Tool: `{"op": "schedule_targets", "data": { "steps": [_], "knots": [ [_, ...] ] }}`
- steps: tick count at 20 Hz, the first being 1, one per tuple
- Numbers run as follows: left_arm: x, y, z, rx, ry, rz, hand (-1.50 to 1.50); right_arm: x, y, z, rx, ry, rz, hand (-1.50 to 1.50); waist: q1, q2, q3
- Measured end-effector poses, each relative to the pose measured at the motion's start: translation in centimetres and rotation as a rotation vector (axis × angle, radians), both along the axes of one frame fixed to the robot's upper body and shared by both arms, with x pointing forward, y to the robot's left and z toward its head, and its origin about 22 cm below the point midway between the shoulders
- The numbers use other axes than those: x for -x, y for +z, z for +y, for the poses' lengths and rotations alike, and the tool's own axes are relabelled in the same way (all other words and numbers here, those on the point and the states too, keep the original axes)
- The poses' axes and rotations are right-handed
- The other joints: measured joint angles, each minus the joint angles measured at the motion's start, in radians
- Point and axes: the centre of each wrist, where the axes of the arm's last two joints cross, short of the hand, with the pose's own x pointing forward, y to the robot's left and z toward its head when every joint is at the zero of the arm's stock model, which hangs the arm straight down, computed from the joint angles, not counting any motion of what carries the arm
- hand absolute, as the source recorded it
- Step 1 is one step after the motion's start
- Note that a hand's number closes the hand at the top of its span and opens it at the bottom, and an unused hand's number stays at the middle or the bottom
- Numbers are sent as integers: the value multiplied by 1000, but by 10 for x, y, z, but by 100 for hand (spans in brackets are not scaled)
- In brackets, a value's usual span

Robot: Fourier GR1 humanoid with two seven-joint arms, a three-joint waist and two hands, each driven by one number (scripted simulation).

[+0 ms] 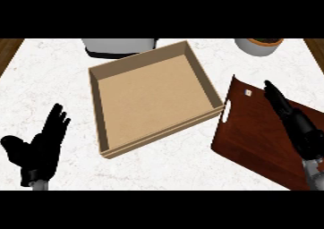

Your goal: Pick the tomato from the tray and place it in the cardboard box

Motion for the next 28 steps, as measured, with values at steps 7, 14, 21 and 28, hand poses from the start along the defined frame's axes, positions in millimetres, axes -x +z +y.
{"op": "schedule_targets", "data": {
  "steps": [7,14,21,28],
  "knots": [
    [-6,7,21,-210,-37,-50,0,-14,35,-65,-87,-284,-240,150,-33,-5,3],
    [-6,4,24,-300,-106,-58,0,4,-3,-115,-185,-794,-328,-150,-24,-7,8],
    [-15,-1,18,-319,-136,-59,0,44,-12,-159,38,-757,-235,-150,-12,-10,6],
    [-16,-1,21,-320,-149,-58,0,60,26,-187,343,-565,92,-150,-2,-11,3]
  ]
}}
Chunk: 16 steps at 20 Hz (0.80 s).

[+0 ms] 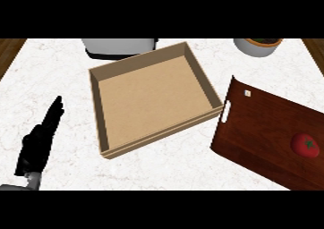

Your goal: Pick the tomato from the tray and place it in the cardboard box

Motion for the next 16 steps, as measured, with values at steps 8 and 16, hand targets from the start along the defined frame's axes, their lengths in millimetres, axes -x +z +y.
{"op": "schedule_targets", "data": {
  "steps": [8,16],
  "knots": [
    [-1,0,-4,-9,7,-2,0,-11,36,22,31,149,375,-150,2,-2,1],
    [0,-8,-2,-2,-1,1,0,-27,23,60,40,119,502,-150,3,-1,3]
  ]
}}
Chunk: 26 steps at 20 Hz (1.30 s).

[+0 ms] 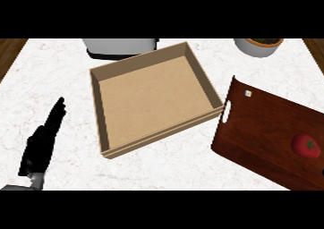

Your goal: Pick the tomato from the tray and place it in the cardboard box

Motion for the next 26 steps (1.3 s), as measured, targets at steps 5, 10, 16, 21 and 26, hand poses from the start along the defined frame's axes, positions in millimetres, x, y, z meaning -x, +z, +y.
{"op": "schedule_targets", "data": {
  "steps": [5,10,16,21,26],
  "knots": [
    [0,4,-4,-4,3,1,0,1,-13,10,25,-23,51,-150,-2,0,0],
    [0,3,-1,0,4,0,0,-1,-21,9,27,-35,76,-150,-2,0,1],
    [1,9,-8,2,-2,4,0,1,-42,13,30,-38,77,-150,-2,0,0],
    [-5,8,-6,0,-2,-3,0,-4,-43,8,31,-43,71,-150,-2,0,1],
    [-3,9,-6,-2,4,3,0,-6,-54,8,31,-46,71,-150,-1,0,0]
  ]
}}
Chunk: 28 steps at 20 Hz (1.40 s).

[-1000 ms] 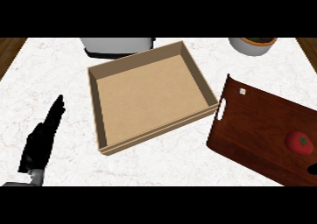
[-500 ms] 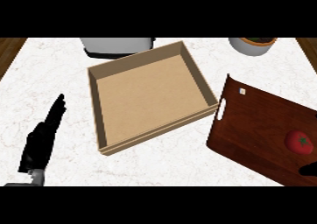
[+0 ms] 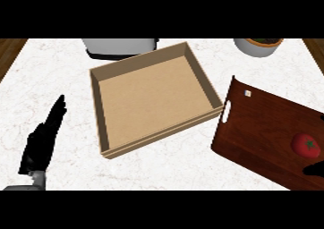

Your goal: Pick the tomato from the tray and place it in the cardboard box

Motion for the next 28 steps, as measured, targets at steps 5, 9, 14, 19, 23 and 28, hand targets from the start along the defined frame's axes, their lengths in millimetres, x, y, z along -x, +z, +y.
{"op": "schedule_targets", "data": {
  "steps": [5,9,14,19,23,28],
  "knots": [
    [3,-6,2,0,-3,-3,0,-4,-5,12,-6,-3,-6,-150,0,0,0],
    [5,-7,2,0,-7,-6,0,-4,-17,13,-8,-7,0,-150,0,0,0],
    [1,-6,1,3,0,-2,0,-3,-28,10,4,12,26,-150,0,0,0],
    [0,-8,6,-1,-1,-8,0,-5,-33,10,-25,17,36,150,0,0,-1],
    [-1,-13,4,1,-3,-3,0,-8,-33,12,34,17,-10,150,0,-1,-3],
    [-4,-8,0,1,-8,-7,0,-18,-26,14,159,53,-85,150,6,1,0]
  ]
}}
